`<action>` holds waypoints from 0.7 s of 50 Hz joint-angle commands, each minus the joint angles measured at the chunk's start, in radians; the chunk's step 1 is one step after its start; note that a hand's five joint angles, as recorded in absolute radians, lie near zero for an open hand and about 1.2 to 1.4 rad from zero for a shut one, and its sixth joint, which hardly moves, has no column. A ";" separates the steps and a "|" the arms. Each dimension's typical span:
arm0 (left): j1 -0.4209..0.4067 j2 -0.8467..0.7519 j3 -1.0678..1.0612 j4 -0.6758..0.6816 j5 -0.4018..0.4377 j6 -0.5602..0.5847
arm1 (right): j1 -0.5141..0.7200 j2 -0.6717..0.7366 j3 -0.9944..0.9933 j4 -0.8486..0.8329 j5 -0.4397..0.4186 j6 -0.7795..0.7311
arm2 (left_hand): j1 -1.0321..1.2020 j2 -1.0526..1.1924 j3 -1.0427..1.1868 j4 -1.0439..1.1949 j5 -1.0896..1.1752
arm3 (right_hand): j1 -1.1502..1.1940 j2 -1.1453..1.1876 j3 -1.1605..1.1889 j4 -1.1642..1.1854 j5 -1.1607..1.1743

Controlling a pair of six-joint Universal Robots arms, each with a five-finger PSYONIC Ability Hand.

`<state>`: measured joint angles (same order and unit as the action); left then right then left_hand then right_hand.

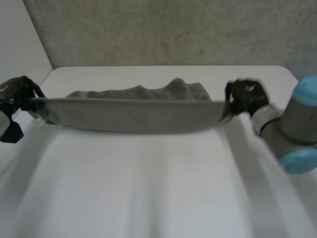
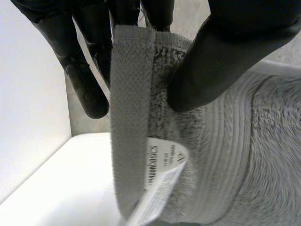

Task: Fold the towel.

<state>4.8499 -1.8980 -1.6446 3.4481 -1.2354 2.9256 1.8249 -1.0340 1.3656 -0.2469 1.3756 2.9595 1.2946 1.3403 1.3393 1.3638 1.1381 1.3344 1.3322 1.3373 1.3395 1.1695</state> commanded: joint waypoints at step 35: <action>0.016 0.502 -0.330 -0.001 0.142 -0.019 | -0.187 -0.482 -0.088 0.669 -0.286 -0.702 | 0.102 0.056 0.057 0.032 0.084 | 0.062 0.064 0.059 0.057 0.052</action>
<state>4.8512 -1.3837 -1.9808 3.4467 -1.1219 2.9094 1.6387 -1.5026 1.2726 0.4221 1.1091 2.2585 1.2947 1.3440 1.3392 1.3638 1.1381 1.3346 1.3352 1.3376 1.3395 1.1736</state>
